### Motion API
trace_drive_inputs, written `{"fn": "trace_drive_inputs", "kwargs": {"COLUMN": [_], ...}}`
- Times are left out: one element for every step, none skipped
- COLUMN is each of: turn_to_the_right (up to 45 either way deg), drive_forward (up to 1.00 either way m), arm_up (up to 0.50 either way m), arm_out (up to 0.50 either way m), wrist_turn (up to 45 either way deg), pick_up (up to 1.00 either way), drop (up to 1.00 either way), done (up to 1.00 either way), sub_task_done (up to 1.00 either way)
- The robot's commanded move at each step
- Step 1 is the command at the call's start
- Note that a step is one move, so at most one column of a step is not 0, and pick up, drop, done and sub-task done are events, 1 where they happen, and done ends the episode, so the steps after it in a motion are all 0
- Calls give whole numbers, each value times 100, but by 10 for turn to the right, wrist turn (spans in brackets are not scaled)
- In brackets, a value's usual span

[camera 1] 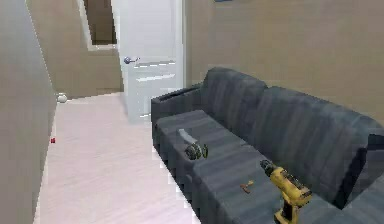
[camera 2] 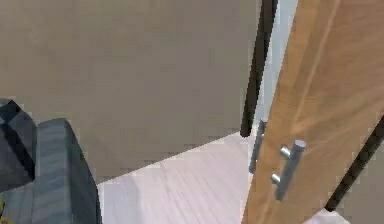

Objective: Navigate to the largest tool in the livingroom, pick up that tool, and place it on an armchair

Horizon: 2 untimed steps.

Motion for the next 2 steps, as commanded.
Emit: {"fn": "trace_drive_inputs", "kwargs": {"turn_to_the_right": [450,60], "drive_forward": [0,0], "arm_up": [0,0], "arm_out": [0,0], "wrist_turn": [0,0], "pick_up": [0,0], "drop": [0,0], "done": [0,0], "sub_task_done": [0,0]}}
